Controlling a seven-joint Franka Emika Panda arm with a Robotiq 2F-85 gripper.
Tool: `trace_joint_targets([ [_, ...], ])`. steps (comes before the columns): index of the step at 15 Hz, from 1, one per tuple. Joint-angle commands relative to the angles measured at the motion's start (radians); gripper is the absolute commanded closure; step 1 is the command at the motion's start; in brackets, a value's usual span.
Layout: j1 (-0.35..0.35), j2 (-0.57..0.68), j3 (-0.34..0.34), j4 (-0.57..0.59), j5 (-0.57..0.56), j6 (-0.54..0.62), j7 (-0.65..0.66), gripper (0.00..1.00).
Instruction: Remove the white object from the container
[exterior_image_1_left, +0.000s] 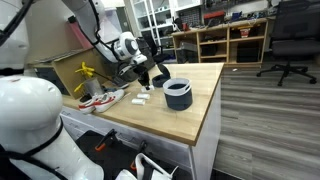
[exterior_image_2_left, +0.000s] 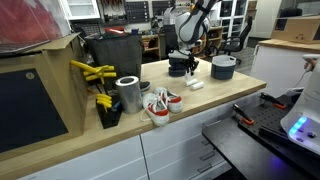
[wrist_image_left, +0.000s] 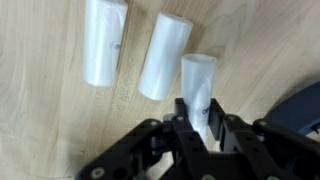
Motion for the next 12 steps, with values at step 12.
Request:
trace_joint_targets([
  [12, 0.007, -0.004, -0.015, 0.009, 0.022, 0.000, 0.050, 0.93],
])
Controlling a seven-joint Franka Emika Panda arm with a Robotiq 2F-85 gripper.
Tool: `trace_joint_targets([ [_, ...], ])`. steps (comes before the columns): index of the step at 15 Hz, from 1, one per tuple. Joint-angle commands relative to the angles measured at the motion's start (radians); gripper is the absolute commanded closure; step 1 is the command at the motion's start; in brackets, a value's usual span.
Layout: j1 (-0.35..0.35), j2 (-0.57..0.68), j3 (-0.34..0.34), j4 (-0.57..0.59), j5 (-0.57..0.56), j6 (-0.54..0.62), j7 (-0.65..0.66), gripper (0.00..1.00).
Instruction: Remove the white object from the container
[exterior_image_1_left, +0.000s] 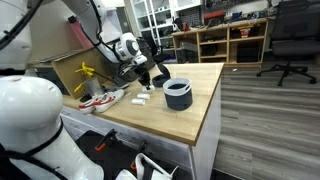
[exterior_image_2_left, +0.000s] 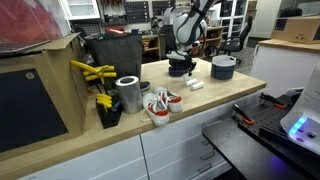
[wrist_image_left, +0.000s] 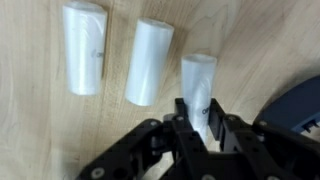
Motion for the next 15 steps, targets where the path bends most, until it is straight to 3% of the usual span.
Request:
trace_joint_targets([
  [1, -0.007, -0.045, -0.008, -0.043, 0.003, 0.009, 0.009, 0.93],
  [15, -0.005, -0.065, 0.022, -0.156, 0.027, 0.004, -0.004, 0.93],
])
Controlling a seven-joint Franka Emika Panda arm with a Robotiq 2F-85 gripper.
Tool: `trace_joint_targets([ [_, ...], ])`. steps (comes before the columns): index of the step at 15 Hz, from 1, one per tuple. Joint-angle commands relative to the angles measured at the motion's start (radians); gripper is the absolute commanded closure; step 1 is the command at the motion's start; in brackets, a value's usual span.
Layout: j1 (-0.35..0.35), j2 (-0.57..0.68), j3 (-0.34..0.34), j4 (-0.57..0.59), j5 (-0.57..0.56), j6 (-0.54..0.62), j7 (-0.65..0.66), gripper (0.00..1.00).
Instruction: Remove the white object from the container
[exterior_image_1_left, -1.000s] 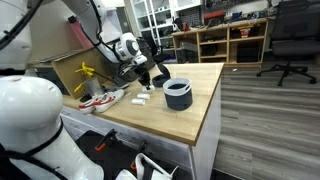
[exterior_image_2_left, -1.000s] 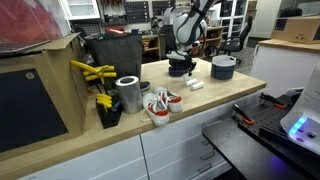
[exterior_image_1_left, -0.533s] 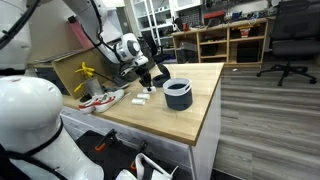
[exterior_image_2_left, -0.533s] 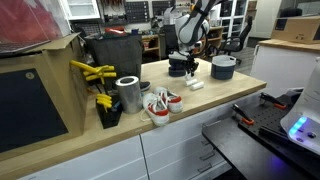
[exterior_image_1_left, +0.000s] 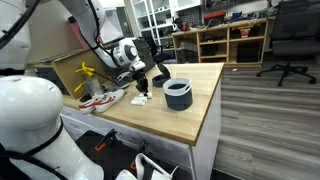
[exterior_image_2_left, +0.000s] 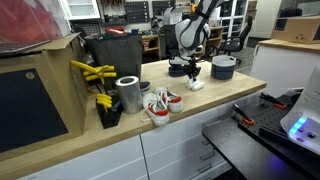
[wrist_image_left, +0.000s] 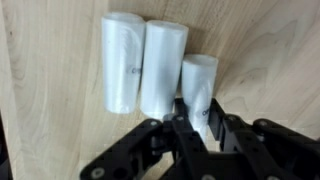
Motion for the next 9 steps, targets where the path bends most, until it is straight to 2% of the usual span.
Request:
trace_joint_targets([
  [1, -0.009, -0.060, 0.014, -0.073, 0.030, 0.001, -0.008, 0.93],
  [9, -0.008, -0.096, 0.019, -0.105, 0.052, 0.006, 0.011, 0.93],
])
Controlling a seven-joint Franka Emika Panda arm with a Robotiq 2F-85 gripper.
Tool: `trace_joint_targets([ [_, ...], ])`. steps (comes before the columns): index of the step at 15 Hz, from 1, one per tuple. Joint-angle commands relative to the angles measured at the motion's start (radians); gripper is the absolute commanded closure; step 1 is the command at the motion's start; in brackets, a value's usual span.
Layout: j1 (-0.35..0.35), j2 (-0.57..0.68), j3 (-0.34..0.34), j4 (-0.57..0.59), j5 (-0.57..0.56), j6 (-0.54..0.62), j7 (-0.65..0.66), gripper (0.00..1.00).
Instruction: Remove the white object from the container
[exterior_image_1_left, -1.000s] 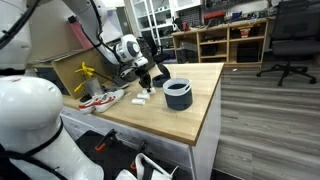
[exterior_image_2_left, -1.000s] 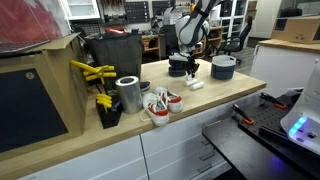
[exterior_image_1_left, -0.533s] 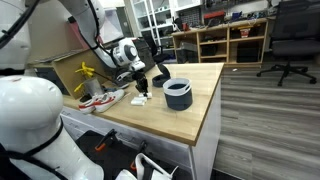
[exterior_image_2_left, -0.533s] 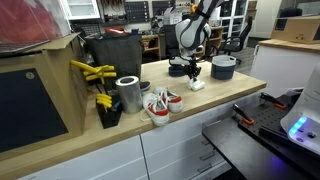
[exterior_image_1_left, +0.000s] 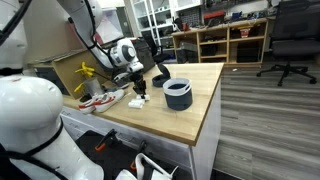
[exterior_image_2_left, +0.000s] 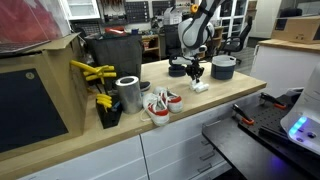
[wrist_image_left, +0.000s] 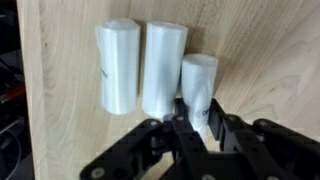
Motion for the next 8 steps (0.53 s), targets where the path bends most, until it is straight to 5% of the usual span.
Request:
trace_joint_targets([
  [1, -0.004, -0.046, 0.013, -0.026, 0.021, 0.008, 0.016, 0.93],
  [8, 0.010, -0.047, 0.029, -0.028, 0.013, 0.022, 0.036, 0.93],
])
